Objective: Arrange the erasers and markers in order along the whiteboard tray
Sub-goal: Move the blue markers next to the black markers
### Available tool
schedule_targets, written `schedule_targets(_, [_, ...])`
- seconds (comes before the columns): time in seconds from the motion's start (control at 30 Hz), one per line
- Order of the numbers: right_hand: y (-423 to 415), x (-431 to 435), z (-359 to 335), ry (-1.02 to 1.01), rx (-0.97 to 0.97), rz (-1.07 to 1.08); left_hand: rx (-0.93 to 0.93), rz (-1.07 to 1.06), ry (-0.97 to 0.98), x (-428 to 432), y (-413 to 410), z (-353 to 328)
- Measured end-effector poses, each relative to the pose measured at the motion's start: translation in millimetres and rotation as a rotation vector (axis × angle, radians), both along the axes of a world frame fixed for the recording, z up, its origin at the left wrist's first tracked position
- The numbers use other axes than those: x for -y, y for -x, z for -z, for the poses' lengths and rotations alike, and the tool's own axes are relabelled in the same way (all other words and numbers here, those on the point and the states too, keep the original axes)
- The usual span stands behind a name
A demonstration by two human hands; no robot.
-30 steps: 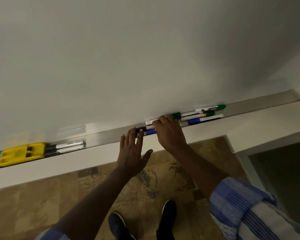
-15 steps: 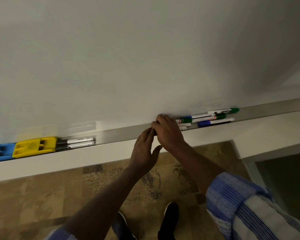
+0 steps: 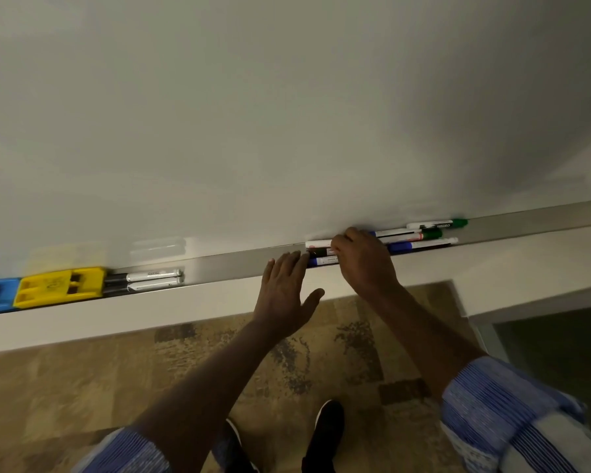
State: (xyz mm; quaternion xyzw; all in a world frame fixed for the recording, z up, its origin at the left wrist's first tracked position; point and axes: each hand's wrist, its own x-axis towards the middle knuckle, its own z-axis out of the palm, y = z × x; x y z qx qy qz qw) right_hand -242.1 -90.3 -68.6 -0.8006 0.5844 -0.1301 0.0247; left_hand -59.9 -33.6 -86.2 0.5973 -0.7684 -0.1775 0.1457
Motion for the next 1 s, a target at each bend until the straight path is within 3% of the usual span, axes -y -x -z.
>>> schedule_targets(0.27, [1,-1,2,0.045,0.035,-0.027,-0.307,-0.204,-0.081,15,21,-15])
schedule_targets(0.57, [0,1,7,0.069,0.06,-0.083,-0.676,-0.422,-0.302,24,28,-32])
schedule_targets(1.0, [0,5,7,0.027,-0.049,-0.173,-0.699,-0.443,-0.282,20,27,-31])
